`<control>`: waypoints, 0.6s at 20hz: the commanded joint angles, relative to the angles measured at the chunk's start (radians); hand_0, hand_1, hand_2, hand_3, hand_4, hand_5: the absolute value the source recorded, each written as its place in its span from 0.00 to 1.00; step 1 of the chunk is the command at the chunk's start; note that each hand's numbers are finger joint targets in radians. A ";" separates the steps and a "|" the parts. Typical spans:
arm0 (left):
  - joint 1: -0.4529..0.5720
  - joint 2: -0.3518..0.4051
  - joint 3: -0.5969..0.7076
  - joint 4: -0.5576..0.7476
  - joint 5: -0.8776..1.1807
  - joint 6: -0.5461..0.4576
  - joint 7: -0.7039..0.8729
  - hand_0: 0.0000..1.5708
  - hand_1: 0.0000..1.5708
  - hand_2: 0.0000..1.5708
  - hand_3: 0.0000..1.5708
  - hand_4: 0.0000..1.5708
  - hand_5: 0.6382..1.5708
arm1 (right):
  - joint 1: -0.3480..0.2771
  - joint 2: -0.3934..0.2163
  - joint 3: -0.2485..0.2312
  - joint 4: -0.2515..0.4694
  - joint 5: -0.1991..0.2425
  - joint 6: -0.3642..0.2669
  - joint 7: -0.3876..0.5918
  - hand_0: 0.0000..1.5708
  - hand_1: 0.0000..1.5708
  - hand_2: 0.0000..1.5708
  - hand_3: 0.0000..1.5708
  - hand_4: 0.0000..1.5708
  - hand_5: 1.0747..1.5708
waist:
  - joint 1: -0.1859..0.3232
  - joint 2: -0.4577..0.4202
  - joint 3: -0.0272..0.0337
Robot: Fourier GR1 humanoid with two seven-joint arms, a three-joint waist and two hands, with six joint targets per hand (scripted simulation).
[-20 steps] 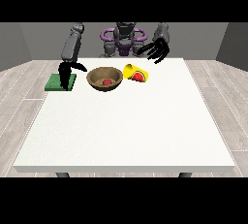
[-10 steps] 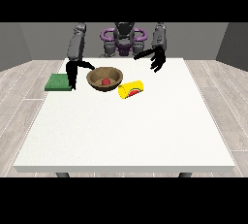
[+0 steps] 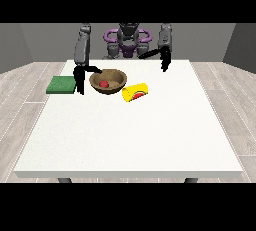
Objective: Pick the cup and pour the ball into the bowl, then pick the bowl and place it on the pad
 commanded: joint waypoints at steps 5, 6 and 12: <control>-0.048 0.003 -0.054 -0.140 -0.018 -0.043 0.080 0.00 0.00 0.00 0.00 0.00 0.99 | 0.002 0.000 -0.040 0.120 -0.021 0.033 -0.137 0.00 0.00 0.00 0.00 0.07 0.91 | 0.088 0.074 0.0009; -0.062 0.010 -0.040 -0.134 -0.018 -0.031 0.057 0.00 0.00 0.00 0.00 0.00 0.99 | -0.011 0.008 -0.048 0.110 -0.026 0.020 -0.162 0.00 0.00 0.00 0.00 0.10 0.91 | 0.090 0.119 0.0009; -0.011 0.018 -0.047 -0.110 0.011 -0.094 0.067 0.00 0.00 0.00 0.00 0.00 0.99 | -0.065 0.036 -0.055 0.098 -0.054 -0.046 -0.046 0.00 0.00 0.00 0.00 0.15 0.92 | 0.121 0.036 -0.0006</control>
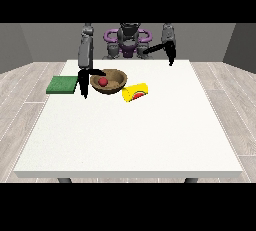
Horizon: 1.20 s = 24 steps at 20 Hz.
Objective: Pick the cup and pour the ball into the bowl, then pick the bowl and place it on the pad
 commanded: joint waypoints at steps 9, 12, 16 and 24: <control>0.066 0.055 0.040 -0.026 0.057 -0.082 -0.019 0.00 0.00 0.00 0.00 0.00 0.99 | -0.027 0.113 0.027 0.056 -0.002 -0.117 0.035 0.00 0.00 0.00 0.00 0.23 0.95 | 0.022 -0.033 0.0179; 0.040 0.040 0.033 -0.044 0.046 -0.055 -0.014 0.00 0.00 0.00 0.00 0.00 1.00 | 0.016 0.039 0.051 0.116 0.055 -0.179 0.123 1.00 1.00 1.00 0.52 0.42 1.00 | 0.041 0.007 0.0178; 0.073 0.032 0.016 -0.024 0.044 -0.073 0.003 0.00 0.00 0.00 0.00 0.00 1.00 | -0.015 0.022 0.068 0.128 0.078 -0.260 0.244 1.00 1.00 1.00 1.00 0.67 0.96 | 0.058 -0.049 0.0168; 0.116 0.128 0.153 0.099 0.116 -0.104 -0.082 0.00 0.00 0.00 0.00 0.00 1.00 | -0.120 0.018 0.142 0.056 0.131 -0.335 0.437 1.00 1.00 1.00 1.00 0.65 0.96 | -0.057 -0.141 0.0168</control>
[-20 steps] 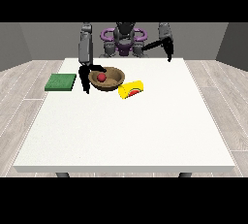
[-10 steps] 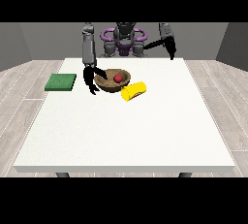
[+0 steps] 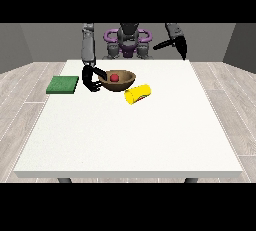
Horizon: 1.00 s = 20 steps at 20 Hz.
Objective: Pick the cup and pour the ball into the bowl, then pick the bowl and place it on the pad
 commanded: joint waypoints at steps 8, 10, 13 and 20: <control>0.040 0.070 0.095 0.110 0.041 0.001 -0.063 0.00 0.00 0.00 0.00 0.00 1.00 | -0.088 -0.079 0.006 -0.088 -0.031 0.055 0.287 1.00 1.00 1.00 1.00 0.68 0.96 | -0.108 -0.070 0.0060; 0.078 0.030 0.046 0.060 0.022 0.007 -0.016 0.00 0.00 0.00 0.00 0.00 1.00 | -0.048 -0.136 -0.003 -0.076 -0.033 0.099 0.292 1.00 1.00 1.00 1.00 0.67 0.98 | -0.084 -0.104 0.0063; 0.090 0.048 0.084 0.114 0.021 0.038 -0.093 0.00 0.00 0.00 0.00 0.00 1.00 | -0.026 -0.191 -0.018 -0.102 -0.053 0.170 0.290 1.00 1.00 1.00 1.00 0.67 0.98 | -0.151 -0.064 0.0060; 0.094 0.043 0.096 0.113 0.027 0.072 -0.193 0.00 0.00 0.00 0.00 0.00 0.99 | 0.045 -0.323 -0.089 -0.110 -0.124 0.346 0.249 1.00 1.00 1.00 1.00 0.68 0.97 | -0.162 0.011 0.0065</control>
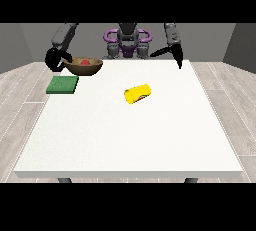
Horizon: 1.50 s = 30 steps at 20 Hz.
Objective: Pick the cup and pour the ball into the bowl, then pick the bowl and place it on the pad
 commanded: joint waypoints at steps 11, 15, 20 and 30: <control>-0.077 -0.037 -0.089 -0.244 -0.067 0.076 -0.020 0.00 0.00 0.00 0.00 0.00 0.99 | 0.003 -0.329 -0.186 0.150 -0.088 0.231 -0.242 1.00 1.00 1.00 0.50 0.65 0.99 | 0.086 0.338 0.0021; -0.084 -0.037 -0.103 -0.337 -0.093 0.100 0.046 0.00 0.00 0.00 0.00 0.00 0.99 | -0.015 -0.385 -0.187 0.192 -0.071 0.275 -0.287 1.00 1.00 1.00 0.00 0.66 1.00 | 0.072 0.392 0.0025; -0.043 -0.037 -0.144 -0.485 -0.119 0.093 0.121 0.00 0.00 0.00 0.00 0.00 0.99 | -0.044 -0.394 -0.195 0.244 -0.059 0.255 -0.336 1.00 1.00 1.00 0.22 0.65 1.00 | 0.085 0.412 0.0026; 0.000 -0.057 -0.157 -0.531 -0.091 0.066 0.168 0.00 0.00 0.00 0.00 0.00 1.00 | -0.073 -0.409 -0.215 0.298 -0.095 0.294 -0.224 1.00 1.00 1.00 0.17 0.47 1.00 | 0.068 0.350 0.0010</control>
